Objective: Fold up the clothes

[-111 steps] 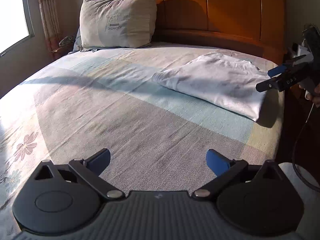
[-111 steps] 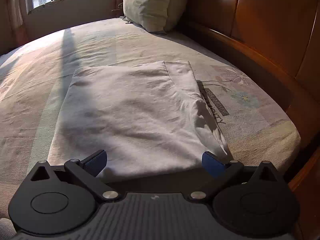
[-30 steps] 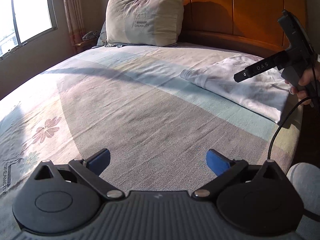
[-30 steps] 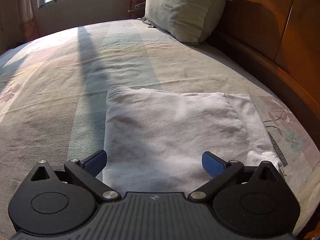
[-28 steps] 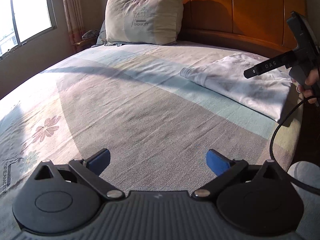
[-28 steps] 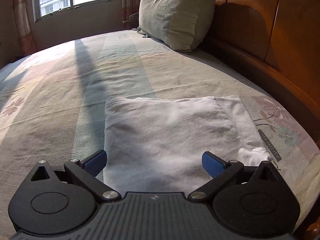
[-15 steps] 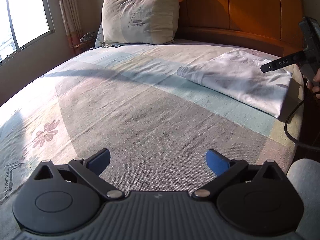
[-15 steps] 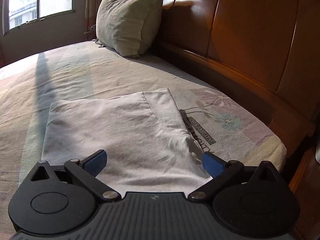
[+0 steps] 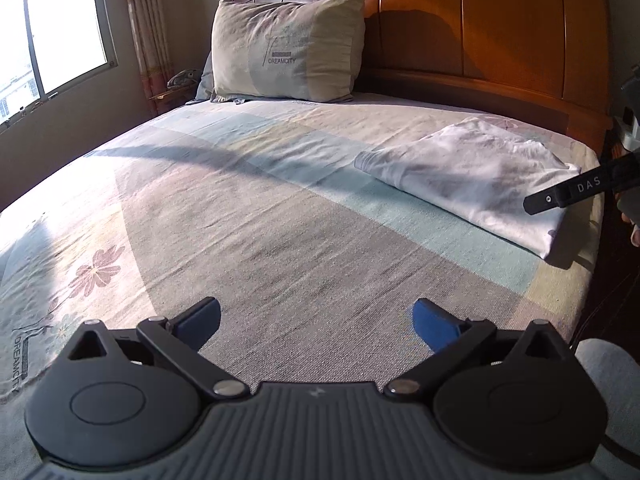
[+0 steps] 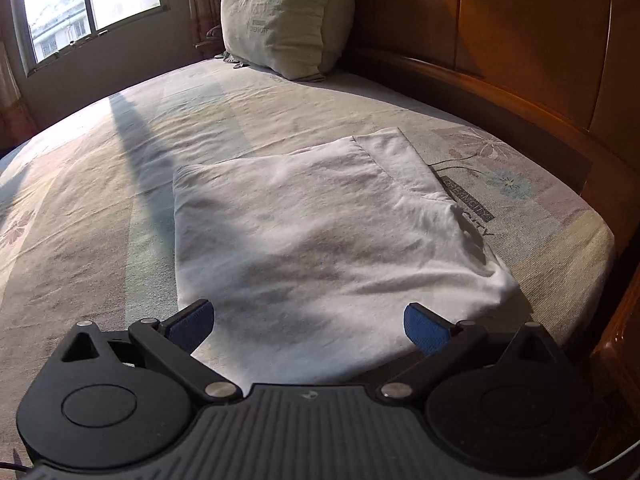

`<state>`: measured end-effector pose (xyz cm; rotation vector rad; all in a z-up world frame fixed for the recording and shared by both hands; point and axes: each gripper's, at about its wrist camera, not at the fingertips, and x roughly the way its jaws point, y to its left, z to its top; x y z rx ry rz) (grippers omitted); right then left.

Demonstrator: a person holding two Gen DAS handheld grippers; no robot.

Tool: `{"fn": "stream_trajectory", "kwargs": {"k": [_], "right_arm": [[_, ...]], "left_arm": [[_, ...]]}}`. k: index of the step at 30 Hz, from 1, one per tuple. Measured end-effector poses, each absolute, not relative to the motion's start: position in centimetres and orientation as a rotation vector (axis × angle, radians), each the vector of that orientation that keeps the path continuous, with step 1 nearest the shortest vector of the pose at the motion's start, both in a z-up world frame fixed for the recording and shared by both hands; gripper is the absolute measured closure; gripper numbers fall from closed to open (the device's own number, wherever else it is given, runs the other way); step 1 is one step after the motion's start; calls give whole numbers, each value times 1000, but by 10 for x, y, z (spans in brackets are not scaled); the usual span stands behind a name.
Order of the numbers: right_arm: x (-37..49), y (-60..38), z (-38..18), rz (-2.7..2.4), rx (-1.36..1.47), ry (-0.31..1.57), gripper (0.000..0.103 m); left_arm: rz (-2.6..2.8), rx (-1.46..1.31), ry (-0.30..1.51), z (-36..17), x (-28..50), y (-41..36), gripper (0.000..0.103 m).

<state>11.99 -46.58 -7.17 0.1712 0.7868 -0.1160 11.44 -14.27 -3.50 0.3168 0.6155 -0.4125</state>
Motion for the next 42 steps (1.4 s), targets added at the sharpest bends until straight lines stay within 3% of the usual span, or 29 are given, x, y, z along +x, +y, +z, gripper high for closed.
{"fn": "stream_trajectory", "kwargs": {"k": [5,26,42], "right_arm": [[111,-441,-82,-76,145,860,0],[18,-384,-24,-102,171,872,0],[-29,-350,14,-253,84,768,0]], "left_arm": [[-418,312,589,-23,104,-141,1],[-424,235,598,7,69,-155,1],[-495,270,620,35,45,-170,1]]}}
